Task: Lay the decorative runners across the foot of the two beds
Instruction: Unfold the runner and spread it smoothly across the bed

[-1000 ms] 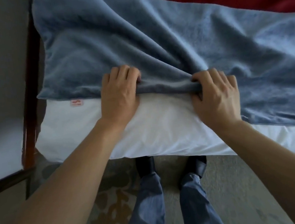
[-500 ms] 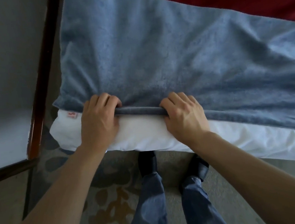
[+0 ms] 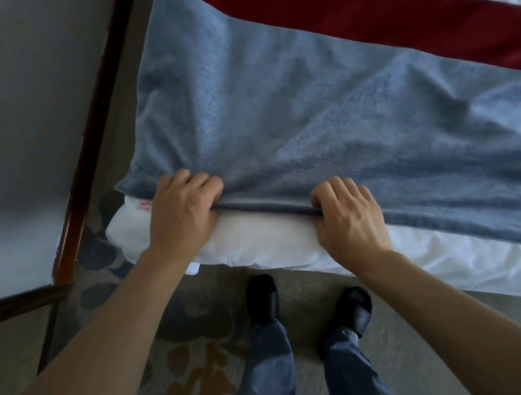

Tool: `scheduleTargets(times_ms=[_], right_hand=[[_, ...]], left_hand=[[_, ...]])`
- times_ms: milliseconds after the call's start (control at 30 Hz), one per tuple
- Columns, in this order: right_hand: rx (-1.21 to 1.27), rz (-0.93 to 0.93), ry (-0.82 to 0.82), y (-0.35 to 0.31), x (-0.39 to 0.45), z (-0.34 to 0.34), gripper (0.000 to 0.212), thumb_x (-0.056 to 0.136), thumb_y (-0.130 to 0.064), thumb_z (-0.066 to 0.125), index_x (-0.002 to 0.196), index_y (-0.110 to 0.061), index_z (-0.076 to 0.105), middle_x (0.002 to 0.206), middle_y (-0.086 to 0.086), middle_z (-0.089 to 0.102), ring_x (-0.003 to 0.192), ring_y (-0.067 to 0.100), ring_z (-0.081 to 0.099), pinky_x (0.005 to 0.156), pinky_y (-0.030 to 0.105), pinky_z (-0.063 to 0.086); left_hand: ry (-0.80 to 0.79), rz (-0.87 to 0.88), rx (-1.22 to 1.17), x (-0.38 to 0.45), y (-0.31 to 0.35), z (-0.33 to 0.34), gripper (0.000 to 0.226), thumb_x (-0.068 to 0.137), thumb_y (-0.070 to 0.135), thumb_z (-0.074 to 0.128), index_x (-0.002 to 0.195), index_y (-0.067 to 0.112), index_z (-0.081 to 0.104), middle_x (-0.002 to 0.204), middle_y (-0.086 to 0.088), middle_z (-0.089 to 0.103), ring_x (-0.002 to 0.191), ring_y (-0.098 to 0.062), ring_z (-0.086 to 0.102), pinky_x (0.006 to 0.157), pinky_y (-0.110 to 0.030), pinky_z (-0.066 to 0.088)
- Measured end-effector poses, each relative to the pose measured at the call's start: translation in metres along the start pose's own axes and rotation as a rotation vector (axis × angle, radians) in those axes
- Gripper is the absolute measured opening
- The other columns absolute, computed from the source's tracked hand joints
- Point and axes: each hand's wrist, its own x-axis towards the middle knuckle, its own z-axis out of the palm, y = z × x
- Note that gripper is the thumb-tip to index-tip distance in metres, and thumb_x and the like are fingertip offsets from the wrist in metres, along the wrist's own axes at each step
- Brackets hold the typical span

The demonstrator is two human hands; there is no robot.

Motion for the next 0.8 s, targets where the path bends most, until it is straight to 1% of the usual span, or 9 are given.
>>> scheduleTargets(times_ms=[100,200,267,367,433,533,600,700,800], right_hand=[[0.03,-0.037,0.016,-0.019,0.021,0.004,0.025,0.067,0.012,0.049,0.079,-0.009,0.053,0.074,0.006,0.051,0.066,0.027,0.043,0.059,0.042,0.041],[0.044,-0.071,0.031,-0.041,0.043,0.011,0.024,0.071,0.009,0.047,0.082,-0.011,0.054,0.075,0.006,0.053,0.067,0.028,0.045,0.06,0.041,0.04],[0.036,-0.098,0.004,-0.052,0.048,0.017,0.025,0.071,0.009,0.048,0.085,-0.011,0.055,0.077,0.006,0.054,0.069,0.028,0.047,0.062,0.041,0.04],[0.019,-0.088,-0.034,-0.052,0.044,0.02,0.029,0.071,0.011,0.052,0.09,-0.011,0.056,0.083,0.006,0.055,0.074,0.029,0.049,0.066,0.041,0.041],[-0.002,-0.048,-0.032,-0.043,0.036,0.018,0.029,0.07,0.011,0.052,0.088,-0.011,0.055,0.084,0.006,0.054,0.075,0.029,0.048,0.069,0.042,0.041],[-0.056,-0.021,0.002,-0.026,0.025,0.012,0.029,0.064,0.012,0.054,0.082,-0.01,0.051,0.081,0.007,0.05,0.073,0.029,0.046,0.067,0.041,0.038],[-0.084,0.006,0.017,-0.012,0.02,0.008,0.031,0.061,0.013,0.055,0.081,-0.01,0.05,0.08,0.007,0.049,0.072,0.029,0.045,0.066,0.041,0.037],[-0.12,0.098,0.026,0.021,0.007,-0.002,0.033,0.058,0.011,0.053,0.084,-0.01,0.05,0.084,0.009,0.05,0.075,0.031,0.045,0.068,0.041,0.034],[-0.148,0.216,0.027,0.058,-0.012,-0.014,0.036,0.058,0.011,0.055,0.089,-0.008,0.054,0.088,0.012,0.052,0.081,0.034,0.048,0.071,0.044,0.037]], left_hand=[[0.021,-0.028,0.02,0.005,-0.015,-0.008,0.023,0.073,-0.003,0.064,0.071,0.017,0.052,0.064,0.001,0.05,0.069,-0.026,0.046,0.067,-0.039,0.032],[0.029,-0.084,0.05,0.005,-0.045,-0.016,0.02,0.077,0.001,0.063,0.075,0.018,0.053,0.069,0.0,0.053,0.072,-0.026,0.048,0.068,-0.04,0.032],[0.019,-0.13,0.063,0.001,-0.06,-0.018,0.02,0.076,-0.001,0.062,0.074,0.016,0.053,0.07,-0.002,0.054,0.073,-0.026,0.047,0.068,-0.041,0.033],[0.012,-0.167,0.032,-0.001,-0.058,-0.018,0.02,0.076,-0.002,0.063,0.074,0.015,0.052,0.071,-0.003,0.052,0.073,-0.026,0.047,0.068,-0.04,0.034],[0.036,-0.165,-0.01,0.001,-0.043,-0.014,0.02,0.076,-0.002,0.063,0.078,0.014,0.051,0.075,-0.003,0.051,0.074,-0.026,0.047,0.069,-0.038,0.034],[0.042,-0.07,-0.074,0.012,-0.005,-0.003,0.027,0.067,-0.008,0.06,0.083,0.012,0.05,0.08,-0.005,0.05,0.076,-0.027,0.047,0.07,-0.04,0.036],[0.037,0.01,-0.113,0.021,0.021,0.004,0.029,0.062,-0.008,0.058,0.084,0.011,0.051,0.079,-0.006,0.049,0.076,-0.029,0.046,0.071,-0.041,0.037],[0.01,0.088,-0.123,0.027,0.048,0.012,0.028,0.063,-0.009,0.058,0.083,0.011,0.053,0.079,-0.006,0.05,0.075,-0.029,0.047,0.068,-0.04,0.036],[0.01,0.129,-0.139,0.026,0.064,0.016,0.026,0.066,-0.01,0.057,0.081,0.011,0.052,0.077,-0.005,0.048,0.073,-0.028,0.047,0.067,-0.039,0.035]])
